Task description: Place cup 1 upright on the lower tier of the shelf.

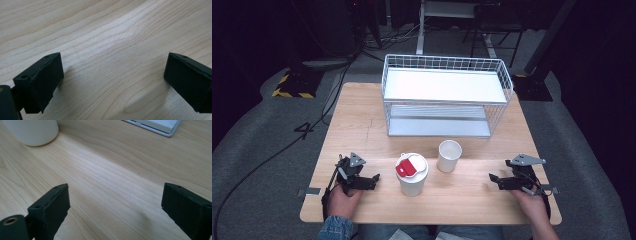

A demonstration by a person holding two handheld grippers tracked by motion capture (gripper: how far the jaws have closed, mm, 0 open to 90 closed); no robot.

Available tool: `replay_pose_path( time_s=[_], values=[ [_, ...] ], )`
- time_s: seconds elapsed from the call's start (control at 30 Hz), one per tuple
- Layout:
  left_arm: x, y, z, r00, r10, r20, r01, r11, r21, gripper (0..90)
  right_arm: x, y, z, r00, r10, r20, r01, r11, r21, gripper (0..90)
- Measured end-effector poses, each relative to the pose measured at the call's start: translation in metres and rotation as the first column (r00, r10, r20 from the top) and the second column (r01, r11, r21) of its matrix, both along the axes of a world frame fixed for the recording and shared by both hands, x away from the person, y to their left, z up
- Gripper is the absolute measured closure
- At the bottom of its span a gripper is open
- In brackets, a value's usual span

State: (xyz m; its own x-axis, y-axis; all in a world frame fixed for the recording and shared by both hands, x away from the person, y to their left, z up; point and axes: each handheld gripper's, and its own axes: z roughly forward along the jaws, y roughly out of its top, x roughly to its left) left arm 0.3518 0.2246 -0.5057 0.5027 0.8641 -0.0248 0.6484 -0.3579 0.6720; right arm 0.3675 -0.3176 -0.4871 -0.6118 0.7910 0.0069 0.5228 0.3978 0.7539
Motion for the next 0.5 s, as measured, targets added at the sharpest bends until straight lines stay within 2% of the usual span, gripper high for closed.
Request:
replay_pose_path(
  time_s=[0.1, 0.23, 0.27, 0.4, 0.5],
  values=[
    [0.0, 0.0, 0.0, 1.0, 0.0, 0.0, 0.0, 1.0, 0.0, 3.2, -0.001, 0.002, 0.003, 1.0, 0.006, 0.004, -0.006, 1.0, 0.009, 8.4],
    [0.0, 0.0, 0.0, 1.0, 0.001, 0.0, -0.001, 1.0, 0.0, 3.2, -0.007, 0.011, 0.015, 0.9989, 0.037, 0.028, -0.038, 0.999, 0.029, 8.5],
    [0.0, 0.0, 0.0, 1.0, 0.002, 0.0, -0.002, 1.0, -0.001, 3.2, -0.009, 0.016, 0.02, 0.9975, 0.053, 0.046, -0.054, 0.998, 0.025, 8.5],
    [0.0, 0.0, 0.0, 1.0, 0.006, 0.0, -0.006, 1.0, -0.003, 3.2, -0.012, 0.025, 0.028, 0.9949, 0.076, 0.066, -0.076, 0.997, 0.01, 8.4],
    [0.0, 0.0, 0.0, 1.0, 0.007, -0.001, -0.007, 1.0, -0.004, 3.2, -0.012, 0.028, 0.03, 0.994, 0.085, 0.069, -0.086, 0.996, 0.016, 8.4]
  ],
)
